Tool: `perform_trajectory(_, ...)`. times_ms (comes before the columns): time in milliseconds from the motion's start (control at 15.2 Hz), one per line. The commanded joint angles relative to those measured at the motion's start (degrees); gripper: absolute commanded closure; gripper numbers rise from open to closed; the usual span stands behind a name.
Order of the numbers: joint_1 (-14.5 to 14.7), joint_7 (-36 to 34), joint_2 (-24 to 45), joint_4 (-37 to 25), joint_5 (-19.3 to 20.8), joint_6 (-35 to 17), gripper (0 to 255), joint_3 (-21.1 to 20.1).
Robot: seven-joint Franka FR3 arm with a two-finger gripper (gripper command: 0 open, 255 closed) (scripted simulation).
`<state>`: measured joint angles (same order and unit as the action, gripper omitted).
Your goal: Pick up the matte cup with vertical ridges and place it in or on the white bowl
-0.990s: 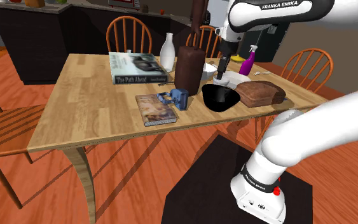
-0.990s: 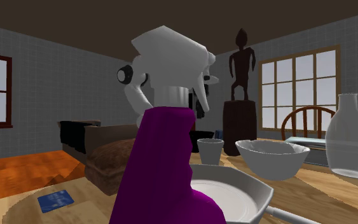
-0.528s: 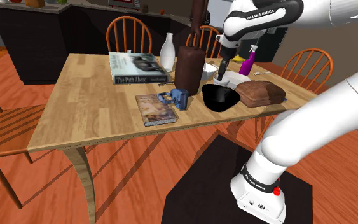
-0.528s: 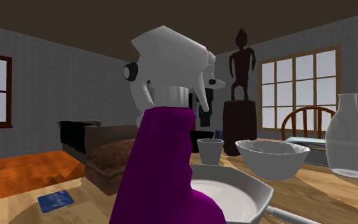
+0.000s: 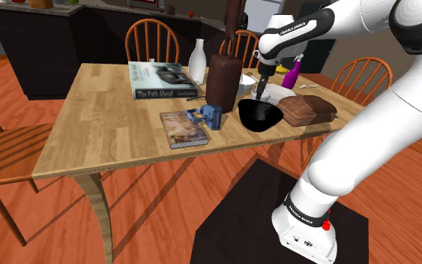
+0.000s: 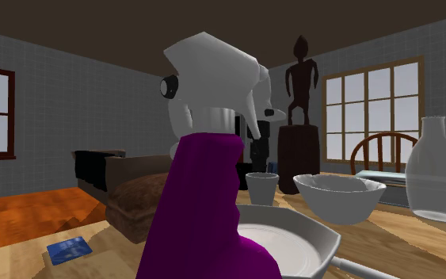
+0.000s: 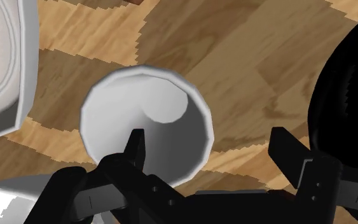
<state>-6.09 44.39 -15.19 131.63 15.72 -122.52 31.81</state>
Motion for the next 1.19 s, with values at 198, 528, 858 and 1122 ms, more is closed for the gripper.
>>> perform_trajectory(198,0.06,0.33,1.64,1.32,-0.39,-2.94,0,0.69)
perform_trajectory(528,0.07,0.34,1.64,1.32,-0.40,-2.94,0,0.69)
perform_trajectory(858,0.06,0.34,1.64,1.31,-0.39,-2.92,255,0.68)
perform_trajectory(1122,0.06,0.35,1.64,1.30,-0.40,-2.92,255,0.69)
